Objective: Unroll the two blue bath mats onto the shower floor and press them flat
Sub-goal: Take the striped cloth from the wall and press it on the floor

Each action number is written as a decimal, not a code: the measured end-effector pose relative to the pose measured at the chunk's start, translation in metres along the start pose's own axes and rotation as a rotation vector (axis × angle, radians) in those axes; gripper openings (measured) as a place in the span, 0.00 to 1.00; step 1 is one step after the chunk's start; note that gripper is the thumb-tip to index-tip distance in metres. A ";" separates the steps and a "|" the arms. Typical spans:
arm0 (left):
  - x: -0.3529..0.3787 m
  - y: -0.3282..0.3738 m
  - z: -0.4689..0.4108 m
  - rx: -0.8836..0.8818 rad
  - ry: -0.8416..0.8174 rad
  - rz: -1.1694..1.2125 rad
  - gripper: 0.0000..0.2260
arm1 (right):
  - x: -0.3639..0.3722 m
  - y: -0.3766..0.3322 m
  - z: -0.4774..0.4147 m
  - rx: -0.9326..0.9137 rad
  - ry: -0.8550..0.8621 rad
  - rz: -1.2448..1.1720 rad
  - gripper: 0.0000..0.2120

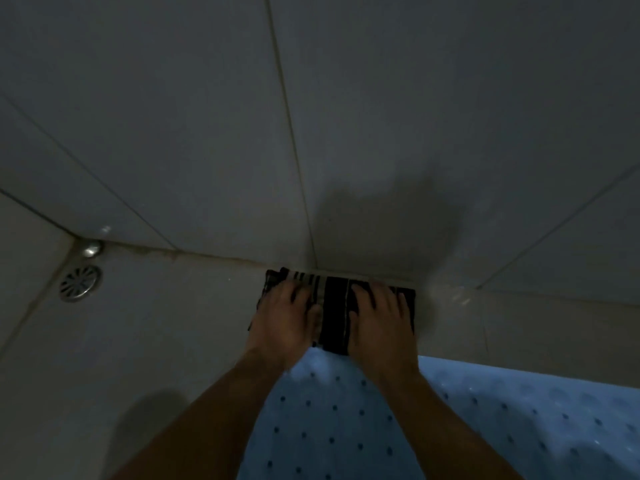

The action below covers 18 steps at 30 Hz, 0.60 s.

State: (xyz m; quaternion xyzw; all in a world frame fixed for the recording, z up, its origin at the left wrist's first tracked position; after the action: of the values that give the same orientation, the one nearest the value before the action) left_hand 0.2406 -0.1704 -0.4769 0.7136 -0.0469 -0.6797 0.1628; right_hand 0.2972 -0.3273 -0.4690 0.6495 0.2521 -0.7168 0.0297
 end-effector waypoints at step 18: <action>0.051 0.052 -0.007 -0.071 -0.406 -0.169 0.28 | 0.013 0.078 0.004 0.071 -0.400 0.051 0.32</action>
State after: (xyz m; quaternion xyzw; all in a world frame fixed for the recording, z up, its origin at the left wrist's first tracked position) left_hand 0.2589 -0.2333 -0.5096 0.5572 0.0053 -0.8220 0.1178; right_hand 0.3203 -0.3926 -0.5067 0.5009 0.1992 -0.8390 0.0742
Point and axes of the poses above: each hand's wrist, its own z-axis away from the middle knuckle, its own x-axis out of the palm, y = z × x, the point moved 6 cm from there along -z, towards the middle knuckle, and after that the axes turned 7 degrees about x, right-handed, at the moved point
